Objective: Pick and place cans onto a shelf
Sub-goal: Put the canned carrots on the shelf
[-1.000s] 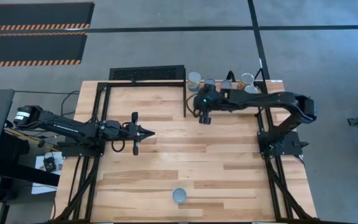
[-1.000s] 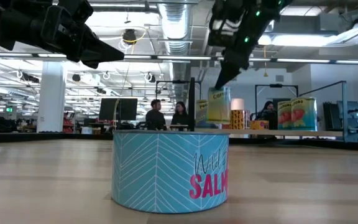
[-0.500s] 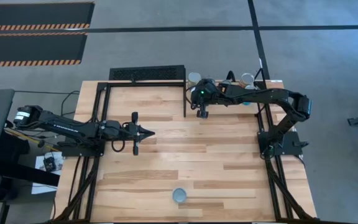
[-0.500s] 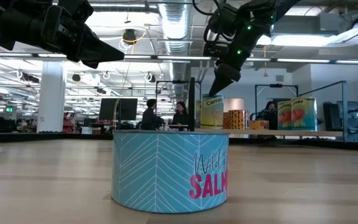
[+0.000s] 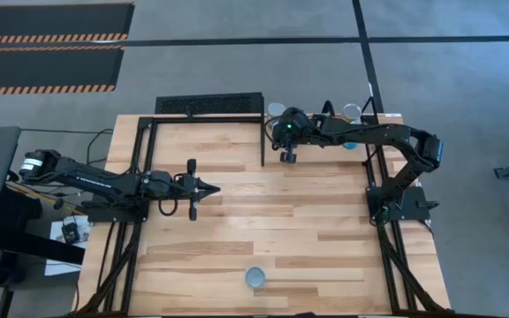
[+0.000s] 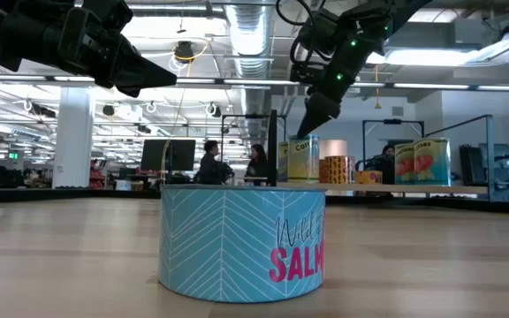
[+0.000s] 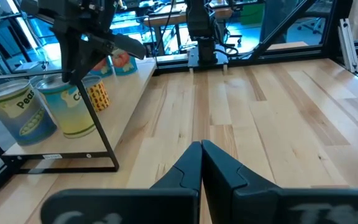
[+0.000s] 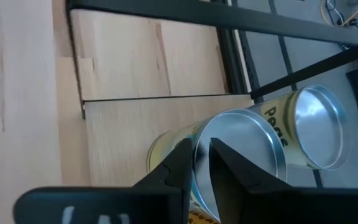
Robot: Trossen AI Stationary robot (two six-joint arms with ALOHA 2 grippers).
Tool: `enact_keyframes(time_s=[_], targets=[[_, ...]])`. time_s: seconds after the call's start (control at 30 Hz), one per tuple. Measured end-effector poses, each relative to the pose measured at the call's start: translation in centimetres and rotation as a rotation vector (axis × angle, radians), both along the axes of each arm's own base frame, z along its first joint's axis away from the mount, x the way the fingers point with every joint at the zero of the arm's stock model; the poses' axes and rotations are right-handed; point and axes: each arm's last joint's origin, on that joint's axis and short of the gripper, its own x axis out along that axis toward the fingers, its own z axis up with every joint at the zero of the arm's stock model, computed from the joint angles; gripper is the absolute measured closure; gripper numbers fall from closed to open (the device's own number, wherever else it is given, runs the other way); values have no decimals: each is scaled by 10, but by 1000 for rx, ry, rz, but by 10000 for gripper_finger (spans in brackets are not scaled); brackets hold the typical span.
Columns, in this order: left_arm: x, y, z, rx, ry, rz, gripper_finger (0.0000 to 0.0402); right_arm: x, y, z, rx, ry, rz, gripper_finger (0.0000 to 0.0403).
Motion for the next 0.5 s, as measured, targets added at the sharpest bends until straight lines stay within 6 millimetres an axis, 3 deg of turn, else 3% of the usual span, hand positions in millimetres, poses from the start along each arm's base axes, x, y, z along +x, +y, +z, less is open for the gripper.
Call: enact_keyframes(time_s=[0.33, 0.5], targets=[[0, 0, 0, 0, 0, 0, 401, -4, 4, 11, -31, -22, 22, 329], [0, 0, 0, 0, 0, 0, 401, -23, 11, 24, 7, 30, 6, 370]])
